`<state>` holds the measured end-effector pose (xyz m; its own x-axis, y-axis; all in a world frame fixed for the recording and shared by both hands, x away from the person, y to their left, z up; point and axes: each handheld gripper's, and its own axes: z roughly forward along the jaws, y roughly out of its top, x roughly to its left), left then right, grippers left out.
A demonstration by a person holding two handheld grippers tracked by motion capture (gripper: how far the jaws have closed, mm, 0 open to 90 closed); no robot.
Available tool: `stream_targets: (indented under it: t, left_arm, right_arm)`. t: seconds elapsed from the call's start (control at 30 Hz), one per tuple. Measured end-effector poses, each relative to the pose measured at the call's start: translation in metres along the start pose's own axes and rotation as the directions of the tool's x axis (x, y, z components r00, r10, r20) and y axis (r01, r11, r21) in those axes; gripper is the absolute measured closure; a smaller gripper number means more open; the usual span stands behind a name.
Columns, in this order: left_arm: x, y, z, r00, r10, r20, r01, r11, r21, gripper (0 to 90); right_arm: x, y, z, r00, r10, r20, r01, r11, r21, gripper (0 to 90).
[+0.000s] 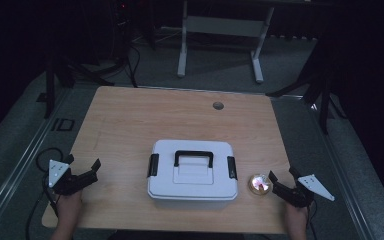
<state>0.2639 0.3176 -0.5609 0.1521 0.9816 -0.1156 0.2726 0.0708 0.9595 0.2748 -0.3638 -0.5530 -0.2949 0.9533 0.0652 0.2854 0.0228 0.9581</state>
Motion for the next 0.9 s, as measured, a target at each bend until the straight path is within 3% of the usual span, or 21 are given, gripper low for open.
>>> stream_targets:
  t: [0.17,0.23,0.27,0.37,0.47,0.53,0.63,0.77,0.9]
  left_arm:
    - [0.003,0.003,0.006,0.9991,-0.015,0.039,0.012,0.9961,0.088,0.0]
    - [0.003,0.003,0.006,0.9991,-0.015,0.039,0.012,0.9961,0.088,0.0]
    - [0.007,0.006,0.01,0.9963,-0.039,0.076,0.027,0.9885,0.149,0.0]
    - [0.013,0.008,0.013,0.9914,-0.056,0.118,0.032,0.9796,0.199,0.0]
    - [0.016,0.01,0.016,0.9825,-0.059,0.177,0.013,0.9675,0.253,0.0]
    - [0.016,0.011,0.019,0.9752,-0.046,0.216,-0.022,0.954,0.299,0.0]
    - [0.016,0.013,0.022,0.957,-0.036,0.288,-0.069,0.9349,0.348,0.0]
    - [0.012,0.015,0.025,0.9255,0.014,0.378,-0.17,0.9078,0.383,0.0]
    - [0.009,0.015,0.028,0.8833,0.061,0.465,-0.28,0.8636,0.419,0.0]
  right_arm:
    - [0.001,0.0,0.001,0.9999,-0.004,-0.016,0.004,1.0,0.013,13.7]
    - [0.001,0.0,0.001,0.9999,-0.004,-0.017,0.004,1.0,0.013,13.7]
    - [0.001,0.0,0.001,0.9999,-0.004,-0.017,0.004,1.0,0.013,13.7]
    - [-0.001,0.0,0.001,0.9995,0.012,-0.028,-0.012,1.0,0.014,13.7]
    - [-0.002,0.0,0.001,0.9993,0.023,-0.03,-0.022,1.0,0.015,13.7]
    - [-0.002,0.0,0.001,0.999,0.028,-0.035,-0.028,0.999,0.016,13.8]
    - [-0.003,0.0,0.001,0.9984,0.035,-0.044,-0.035,0.999,0.018,13.8]
    - [-0.003,0.0,0.001,0.9976,0.037,-0.058,-0.036,0.999,0.02,13.7]
    - [-0.003,0.0,0.001,0.9971,0.036,-0.066,-0.034,0.999,0.021,13.7]
